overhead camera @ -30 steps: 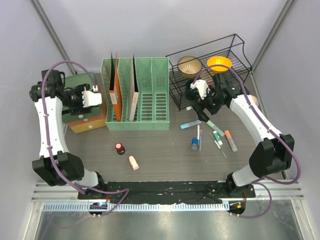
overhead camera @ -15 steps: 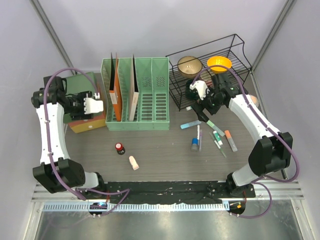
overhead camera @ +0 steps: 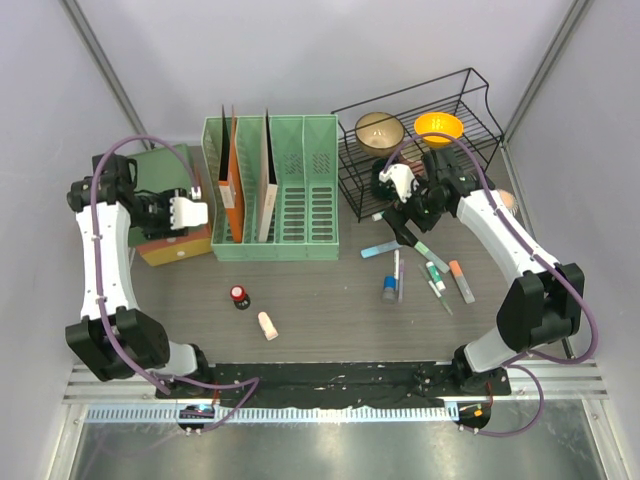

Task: Organize the desk
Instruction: Open the drawer in the storage box.

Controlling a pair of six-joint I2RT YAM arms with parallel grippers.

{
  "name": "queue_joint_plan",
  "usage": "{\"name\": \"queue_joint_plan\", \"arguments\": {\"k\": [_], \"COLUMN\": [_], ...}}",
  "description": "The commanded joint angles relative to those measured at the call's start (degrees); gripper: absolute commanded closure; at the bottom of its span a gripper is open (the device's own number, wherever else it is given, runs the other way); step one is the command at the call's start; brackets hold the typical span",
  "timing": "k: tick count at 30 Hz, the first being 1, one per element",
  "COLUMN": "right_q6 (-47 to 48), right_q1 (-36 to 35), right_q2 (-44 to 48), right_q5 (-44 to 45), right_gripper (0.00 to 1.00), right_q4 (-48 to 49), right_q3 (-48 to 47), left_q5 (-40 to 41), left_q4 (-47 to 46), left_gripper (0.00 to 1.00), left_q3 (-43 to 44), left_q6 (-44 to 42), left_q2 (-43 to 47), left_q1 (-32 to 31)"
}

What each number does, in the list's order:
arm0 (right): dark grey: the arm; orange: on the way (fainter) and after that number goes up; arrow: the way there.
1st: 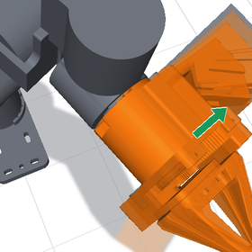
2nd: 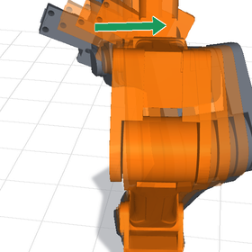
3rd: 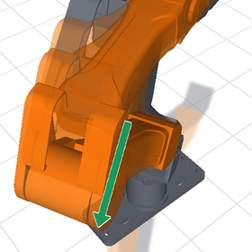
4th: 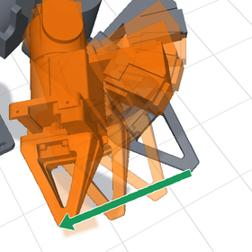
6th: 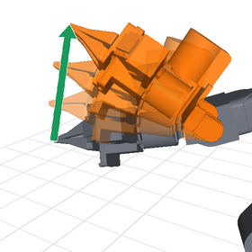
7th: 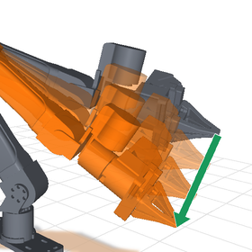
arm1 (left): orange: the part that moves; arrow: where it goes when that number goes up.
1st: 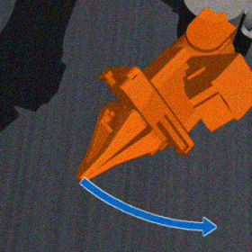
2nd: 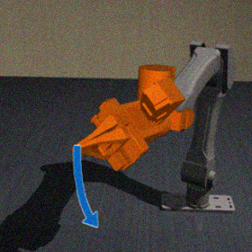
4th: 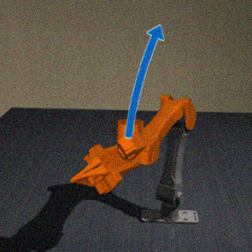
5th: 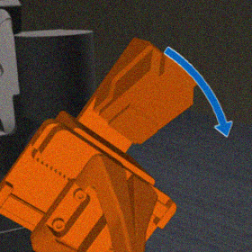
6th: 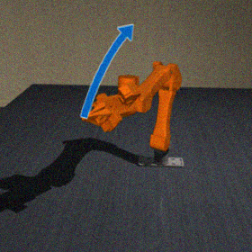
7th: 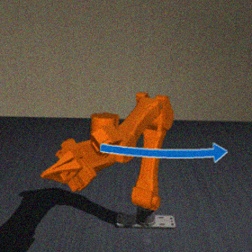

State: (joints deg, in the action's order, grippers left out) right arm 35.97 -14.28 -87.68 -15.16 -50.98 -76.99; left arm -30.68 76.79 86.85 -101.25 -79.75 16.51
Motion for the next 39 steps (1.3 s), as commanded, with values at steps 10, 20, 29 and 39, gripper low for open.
{"name": "queue_joint_plan", "arguments": {"k": [10,20,29,39], "right_q6": [0.86,0.86,0.86,0.95], "right_q1": [-0.22,-0.13,-0.04,-0.13], "right_q2": [-0.56,-0.83,-1.09,-0.74], "right_q5": [0.04,0.22,0.13,0.22], "right_gripper": [0.0,0.0,0.01,0.0], "right_q4": [1.5,1.67,2.11,2.03], "right_q3": [0.35,0.88,0.97,1.32], "left_q5": [0.53,2.46,3.87,3.61], "left_q4": [17.77,17.86,18.39,18.3], "left_gripper": [0.7,0.76,0.91,1.0], "left_q3": [-0.98,-1.95,-5.72,-13.54], "left_q6": [-1.76,-0.79,-0.43,-2.63], "left_q2": [-2.52,-4.28,0.72,9.16], "left_q1": [0.01,0.01,-1.48,-2.01]}}
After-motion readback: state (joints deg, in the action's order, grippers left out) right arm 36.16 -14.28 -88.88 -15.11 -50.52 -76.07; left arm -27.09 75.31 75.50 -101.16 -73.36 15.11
